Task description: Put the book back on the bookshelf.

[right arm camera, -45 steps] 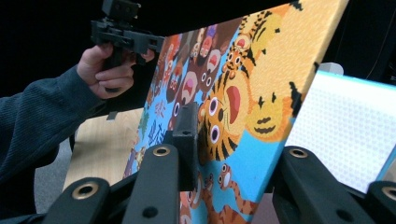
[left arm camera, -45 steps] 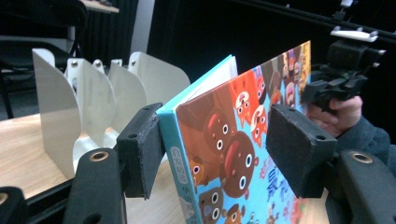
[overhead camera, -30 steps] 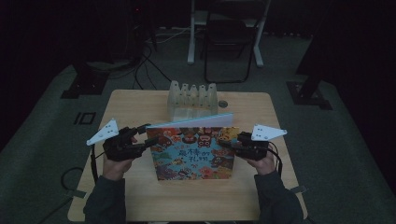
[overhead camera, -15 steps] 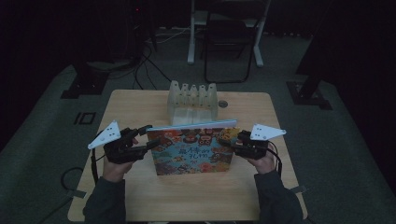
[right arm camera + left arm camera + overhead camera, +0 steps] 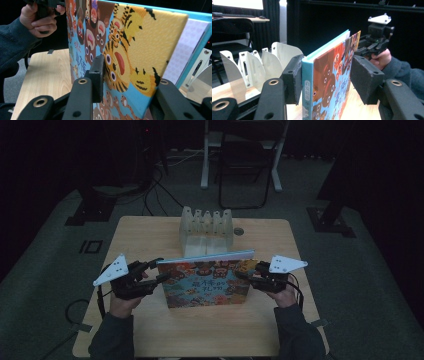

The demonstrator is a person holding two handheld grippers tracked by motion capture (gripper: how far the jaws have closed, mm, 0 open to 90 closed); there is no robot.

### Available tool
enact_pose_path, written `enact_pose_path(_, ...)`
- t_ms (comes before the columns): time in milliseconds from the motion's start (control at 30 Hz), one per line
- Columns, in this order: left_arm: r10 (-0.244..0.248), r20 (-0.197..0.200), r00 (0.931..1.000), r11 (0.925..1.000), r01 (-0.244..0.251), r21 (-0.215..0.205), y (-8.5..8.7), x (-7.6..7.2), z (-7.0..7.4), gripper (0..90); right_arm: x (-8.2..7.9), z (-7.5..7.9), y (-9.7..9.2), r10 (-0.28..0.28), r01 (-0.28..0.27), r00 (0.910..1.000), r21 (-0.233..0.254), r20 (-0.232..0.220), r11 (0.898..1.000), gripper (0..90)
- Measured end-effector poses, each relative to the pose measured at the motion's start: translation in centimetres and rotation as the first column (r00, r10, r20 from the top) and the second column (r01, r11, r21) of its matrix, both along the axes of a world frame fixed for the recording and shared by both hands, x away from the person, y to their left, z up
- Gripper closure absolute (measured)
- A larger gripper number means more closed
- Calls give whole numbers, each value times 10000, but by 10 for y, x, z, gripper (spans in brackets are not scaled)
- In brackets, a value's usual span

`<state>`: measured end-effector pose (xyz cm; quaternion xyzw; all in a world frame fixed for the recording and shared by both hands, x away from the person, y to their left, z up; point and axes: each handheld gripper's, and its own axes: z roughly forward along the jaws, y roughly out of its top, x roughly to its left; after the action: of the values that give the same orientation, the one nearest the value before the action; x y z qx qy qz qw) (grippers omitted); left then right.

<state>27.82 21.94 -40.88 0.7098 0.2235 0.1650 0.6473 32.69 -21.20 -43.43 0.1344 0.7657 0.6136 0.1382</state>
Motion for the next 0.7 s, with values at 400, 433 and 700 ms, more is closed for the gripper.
enact_pose_path(400,-75,-341,9994,9962,104,861,-11,14,-16,523,0,-1,0,67,-68,9999,55,140,10000,667)
enact_pose_path(433,-139,-401,9991,9954,177,944,-13,16,-18,534,0,-1,-1,77,-78,9999,53,145,10000,666)
enact_pose_path(700,-171,-423,9990,9925,221,1200,-25,21,-27,564,0,-2,-1,45,-45,9997,40,241,10000,667)
